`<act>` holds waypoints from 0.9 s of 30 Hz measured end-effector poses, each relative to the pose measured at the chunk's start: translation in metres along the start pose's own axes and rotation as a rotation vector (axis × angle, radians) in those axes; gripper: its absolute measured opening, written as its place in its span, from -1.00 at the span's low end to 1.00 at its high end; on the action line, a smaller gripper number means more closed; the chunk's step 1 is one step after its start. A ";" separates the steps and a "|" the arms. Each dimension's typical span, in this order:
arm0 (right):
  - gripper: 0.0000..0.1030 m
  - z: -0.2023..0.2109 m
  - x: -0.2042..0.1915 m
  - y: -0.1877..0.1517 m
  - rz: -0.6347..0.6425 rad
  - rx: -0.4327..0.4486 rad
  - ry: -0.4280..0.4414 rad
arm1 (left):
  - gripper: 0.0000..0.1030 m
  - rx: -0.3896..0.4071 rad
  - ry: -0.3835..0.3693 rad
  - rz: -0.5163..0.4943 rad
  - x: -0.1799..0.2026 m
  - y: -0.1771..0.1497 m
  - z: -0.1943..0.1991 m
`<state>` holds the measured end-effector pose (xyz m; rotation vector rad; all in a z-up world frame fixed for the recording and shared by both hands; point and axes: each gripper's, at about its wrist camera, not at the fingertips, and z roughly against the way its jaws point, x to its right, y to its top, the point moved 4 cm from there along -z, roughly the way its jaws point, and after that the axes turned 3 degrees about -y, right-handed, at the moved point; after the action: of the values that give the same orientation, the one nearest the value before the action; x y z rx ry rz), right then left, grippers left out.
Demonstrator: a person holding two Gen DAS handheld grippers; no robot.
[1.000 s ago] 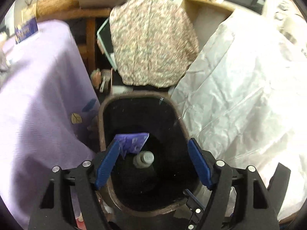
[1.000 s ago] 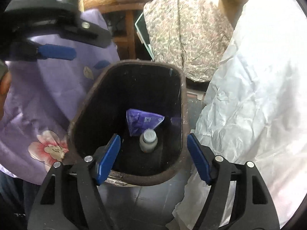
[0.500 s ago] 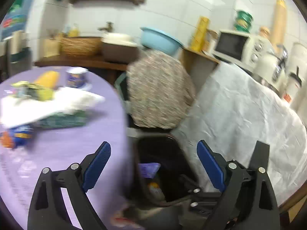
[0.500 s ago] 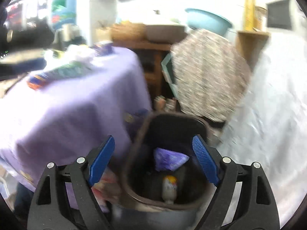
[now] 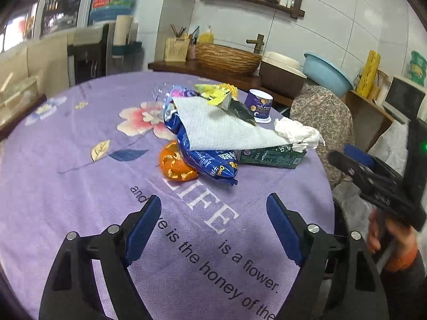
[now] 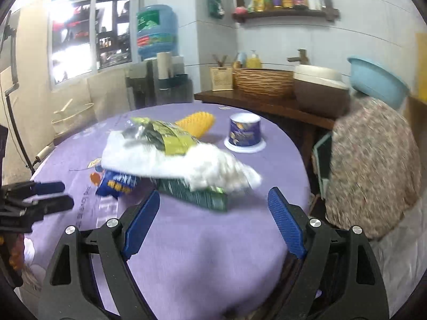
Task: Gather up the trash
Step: 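Grasp the crumpled white tissue with the right tool while the left tool grasps the blue snack bag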
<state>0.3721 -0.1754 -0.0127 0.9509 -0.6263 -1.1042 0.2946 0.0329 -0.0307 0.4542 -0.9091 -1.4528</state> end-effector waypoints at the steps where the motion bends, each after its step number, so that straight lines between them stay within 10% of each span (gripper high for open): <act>1: 0.61 -0.009 -0.001 0.007 0.008 -0.003 -0.016 | 0.51 -0.008 -0.008 0.018 -0.001 -0.001 -0.002; 7: 0.60 -0.047 -0.003 0.020 0.024 -0.052 -0.043 | 0.35 -0.069 -0.057 0.086 -0.007 -0.002 -0.026; 17: -0.16 -0.047 -0.004 0.011 0.009 -0.083 -0.016 | 0.25 -0.101 -0.058 0.190 -0.008 0.009 -0.051; 22: -0.21 -0.038 -0.015 0.006 0.059 -0.065 -0.014 | -0.34 -0.107 -0.058 0.240 -0.016 0.013 -0.057; 27: -0.21 -0.026 -0.023 0.002 0.086 -0.040 -0.025 | -0.52 -0.102 -0.054 0.287 -0.024 0.009 -0.057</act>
<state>0.3869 -0.1455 -0.0226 0.8693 -0.6575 -1.0499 0.3466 0.0430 -0.0645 0.1995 -0.8992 -1.2458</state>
